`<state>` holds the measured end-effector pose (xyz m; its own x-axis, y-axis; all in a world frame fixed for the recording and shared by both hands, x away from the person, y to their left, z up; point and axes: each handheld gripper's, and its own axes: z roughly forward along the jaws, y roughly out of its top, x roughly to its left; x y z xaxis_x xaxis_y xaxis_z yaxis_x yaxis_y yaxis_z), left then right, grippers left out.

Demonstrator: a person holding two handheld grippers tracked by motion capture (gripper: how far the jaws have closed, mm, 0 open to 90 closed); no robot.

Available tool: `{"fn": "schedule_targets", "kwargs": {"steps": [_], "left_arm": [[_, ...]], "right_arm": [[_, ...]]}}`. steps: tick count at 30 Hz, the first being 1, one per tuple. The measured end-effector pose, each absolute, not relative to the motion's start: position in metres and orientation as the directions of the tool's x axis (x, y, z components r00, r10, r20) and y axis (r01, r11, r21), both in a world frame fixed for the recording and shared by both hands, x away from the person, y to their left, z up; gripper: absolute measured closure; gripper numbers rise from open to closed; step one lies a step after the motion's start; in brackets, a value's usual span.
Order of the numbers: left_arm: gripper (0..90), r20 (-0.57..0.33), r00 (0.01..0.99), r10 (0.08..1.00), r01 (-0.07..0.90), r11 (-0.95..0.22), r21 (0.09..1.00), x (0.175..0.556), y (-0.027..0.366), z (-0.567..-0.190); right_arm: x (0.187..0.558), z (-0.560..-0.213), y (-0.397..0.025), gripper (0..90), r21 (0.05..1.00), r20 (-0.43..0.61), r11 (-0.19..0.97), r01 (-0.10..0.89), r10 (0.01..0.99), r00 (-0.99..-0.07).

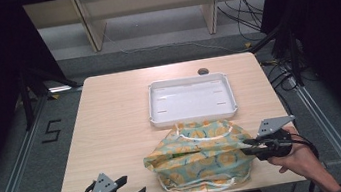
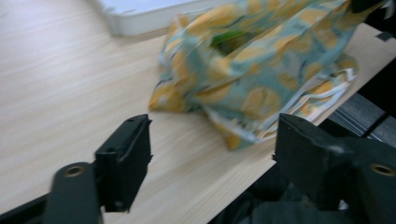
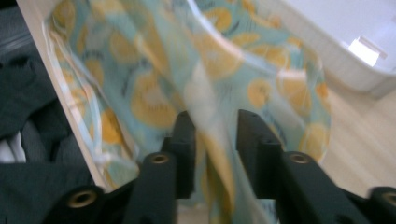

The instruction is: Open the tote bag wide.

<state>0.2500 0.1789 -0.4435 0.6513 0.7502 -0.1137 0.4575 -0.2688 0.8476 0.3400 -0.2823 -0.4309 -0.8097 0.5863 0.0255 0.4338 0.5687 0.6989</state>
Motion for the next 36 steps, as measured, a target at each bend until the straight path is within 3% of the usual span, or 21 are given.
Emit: {"fn": "schedule_targets", "kwargs": {"steps": [6,17,24,28,32,33,34,36], "left_arm": [[35.1,-0.072,0.722,0.688,0.392,-0.321,0.862,0.258,0.146,-0.434],[37.1,-0.064,0.775,0.629,0.382,-0.384,0.840,0.276,0.103,-0.430],[33.3,0.012,0.809,0.587,0.341,-0.485,0.805,0.289,0.078,-0.428],[38.7,0.032,0.818,0.575,0.330,-0.513,0.792,0.294,0.070,-0.431],[51.0,0.053,0.839,0.541,0.317,-0.565,0.762,0.306,0.056,-0.440],[54.9,0.053,0.839,0.541,0.317,-0.565,0.762,0.306,0.056,-0.440],[61.1,0.060,0.852,0.520,0.307,-0.589,0.748,0.307,0.051,-0.442],[74.5,0.112,0.873,0.475,0.257,-0.643,0.721,0.310,0.042,-0.447]], "right_arm": [[0.337,-0.421,-0.269,52.3,0.748,0.021,0.549,0.374,0.543,-0.840],[0.349,-0.415,-0.245,50.4,0.766,0.010,0.556,0.322,0.491,-0.871],[0.360,-0.416,-0.221,51.2,0.749,0.002,0.594,0.294,0.441,-0.897],[0.362,-0.417,-0.210,51.2,0.746,0.000,0.607,0.273,0.410,-0.912],[0.366,-0.420,-0.192,65.6,0.719,-0.023,0.662,0.212,0.327,-0.945],[0.366,-0.420,-0.192,65.6,0.719,-0.023,0.662,0.212,0.327,-0.945],[0.369,-0.423,-0.185,78.4,0.692,-0.007,0.682,0.237,0.334,-0.943],[0.375,-0.424,-0.182,87.4,0.681,-0.012,0.697,0.225,0.318,-0.948]]}}
